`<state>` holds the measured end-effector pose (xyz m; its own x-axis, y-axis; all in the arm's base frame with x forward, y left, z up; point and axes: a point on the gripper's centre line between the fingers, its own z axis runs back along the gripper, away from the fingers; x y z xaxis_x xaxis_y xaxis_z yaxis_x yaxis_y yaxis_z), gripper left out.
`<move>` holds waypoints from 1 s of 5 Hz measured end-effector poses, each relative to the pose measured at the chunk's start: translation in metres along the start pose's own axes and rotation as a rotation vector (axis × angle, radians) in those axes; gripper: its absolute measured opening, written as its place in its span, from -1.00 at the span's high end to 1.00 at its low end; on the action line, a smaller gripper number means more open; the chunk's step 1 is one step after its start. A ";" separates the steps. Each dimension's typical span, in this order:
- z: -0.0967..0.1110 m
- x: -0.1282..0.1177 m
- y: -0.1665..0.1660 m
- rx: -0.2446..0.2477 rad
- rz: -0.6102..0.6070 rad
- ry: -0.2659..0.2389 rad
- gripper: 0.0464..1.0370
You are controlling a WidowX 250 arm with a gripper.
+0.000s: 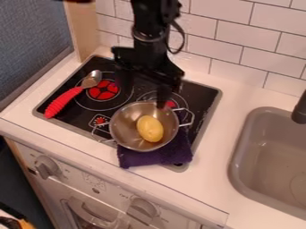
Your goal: Take the potato inside the silver pot and put it to the top center of the stove
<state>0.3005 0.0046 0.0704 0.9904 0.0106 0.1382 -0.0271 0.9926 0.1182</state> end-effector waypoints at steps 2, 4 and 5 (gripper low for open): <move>-0.022 -0.018 -0.011 0.012 0.047 0.042 -0.93; -0.040 -0.027 -0.023 0.017 0.033 0.081 -0.81; -0.043 -0.027 -0.027 0.027 0.006 0.068 -0.29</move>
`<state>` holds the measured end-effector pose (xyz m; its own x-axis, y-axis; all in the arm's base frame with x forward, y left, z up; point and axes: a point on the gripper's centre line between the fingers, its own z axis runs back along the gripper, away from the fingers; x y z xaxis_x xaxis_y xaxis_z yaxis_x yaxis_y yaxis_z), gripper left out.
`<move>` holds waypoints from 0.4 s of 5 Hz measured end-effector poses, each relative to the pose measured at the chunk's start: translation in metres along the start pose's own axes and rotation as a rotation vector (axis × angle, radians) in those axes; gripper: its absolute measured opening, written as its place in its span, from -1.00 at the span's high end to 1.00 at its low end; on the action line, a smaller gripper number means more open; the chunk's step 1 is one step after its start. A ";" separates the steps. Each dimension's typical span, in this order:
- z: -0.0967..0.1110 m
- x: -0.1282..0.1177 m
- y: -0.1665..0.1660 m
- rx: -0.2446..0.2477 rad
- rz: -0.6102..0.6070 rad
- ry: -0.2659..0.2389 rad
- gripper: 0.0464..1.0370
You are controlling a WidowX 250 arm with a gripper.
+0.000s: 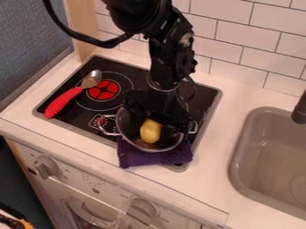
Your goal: Take the potato inside the silver pot and put it to the top center of the stove
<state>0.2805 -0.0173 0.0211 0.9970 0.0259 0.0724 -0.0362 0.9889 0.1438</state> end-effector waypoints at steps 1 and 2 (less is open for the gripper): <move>0.000 0.000 -0.001 0.007 0.005 -0.003 -0.25; 0.000 0.000 -0.001 0.004 0.007 -0.004 -0.25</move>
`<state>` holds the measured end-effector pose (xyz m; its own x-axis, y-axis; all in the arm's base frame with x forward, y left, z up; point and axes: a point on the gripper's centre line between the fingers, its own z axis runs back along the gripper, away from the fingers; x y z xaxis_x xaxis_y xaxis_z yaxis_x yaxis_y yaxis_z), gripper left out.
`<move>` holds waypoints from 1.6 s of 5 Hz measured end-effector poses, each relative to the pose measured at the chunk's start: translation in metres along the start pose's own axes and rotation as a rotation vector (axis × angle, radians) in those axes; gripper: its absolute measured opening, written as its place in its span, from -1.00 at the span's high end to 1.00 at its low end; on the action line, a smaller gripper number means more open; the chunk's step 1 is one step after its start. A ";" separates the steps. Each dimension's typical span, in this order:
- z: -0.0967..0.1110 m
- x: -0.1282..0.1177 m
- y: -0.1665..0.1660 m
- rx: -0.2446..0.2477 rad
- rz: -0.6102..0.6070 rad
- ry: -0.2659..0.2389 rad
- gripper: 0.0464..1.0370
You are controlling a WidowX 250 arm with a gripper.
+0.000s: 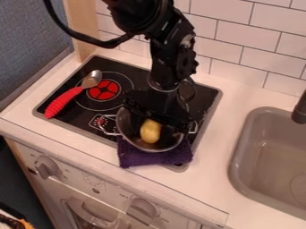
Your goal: Take the potato inside the silver pot and put it to the top center of the stove
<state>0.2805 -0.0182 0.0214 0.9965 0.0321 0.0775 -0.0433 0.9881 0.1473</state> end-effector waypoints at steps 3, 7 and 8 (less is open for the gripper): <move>0.027 0.013 0.016 -0.062 -0.022 -0.060 -0.25; 0.042 0.076 0.102 -0.073 -0.055 -0.121 -0.25; 0.025 0.088 0.114 -0.077 -0.040 -0.101 -0.25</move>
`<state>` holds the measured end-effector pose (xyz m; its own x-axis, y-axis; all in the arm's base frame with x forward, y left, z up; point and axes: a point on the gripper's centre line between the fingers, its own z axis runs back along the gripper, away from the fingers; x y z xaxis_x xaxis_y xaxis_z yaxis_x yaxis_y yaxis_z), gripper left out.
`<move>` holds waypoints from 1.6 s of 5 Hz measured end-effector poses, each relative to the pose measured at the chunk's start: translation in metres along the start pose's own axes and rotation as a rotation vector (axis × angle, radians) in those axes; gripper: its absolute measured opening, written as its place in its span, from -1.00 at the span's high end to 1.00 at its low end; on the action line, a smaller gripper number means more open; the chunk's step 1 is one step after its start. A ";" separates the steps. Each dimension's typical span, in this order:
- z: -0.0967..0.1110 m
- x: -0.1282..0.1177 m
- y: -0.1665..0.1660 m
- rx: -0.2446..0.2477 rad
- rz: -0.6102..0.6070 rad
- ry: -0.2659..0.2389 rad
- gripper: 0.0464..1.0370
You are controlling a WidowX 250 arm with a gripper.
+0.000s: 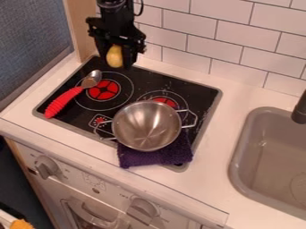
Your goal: Take the potato inside the silver pot and put it to the top center of the stove
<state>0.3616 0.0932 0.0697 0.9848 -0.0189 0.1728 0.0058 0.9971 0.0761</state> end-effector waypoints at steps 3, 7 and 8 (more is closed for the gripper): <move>-0.058 0.018 -0.007 0.013 -0.001 0.100 -0.25; -0.055 0.008 -0.014 -0.021 0.012 0.121 -0.92; -0.035 0.013 -0.015 -0.025 -0.005 0.054 -0.92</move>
<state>0.3800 0.0804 0.0367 0.9927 -0.0206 0.1187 0.0144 0.9985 0.0524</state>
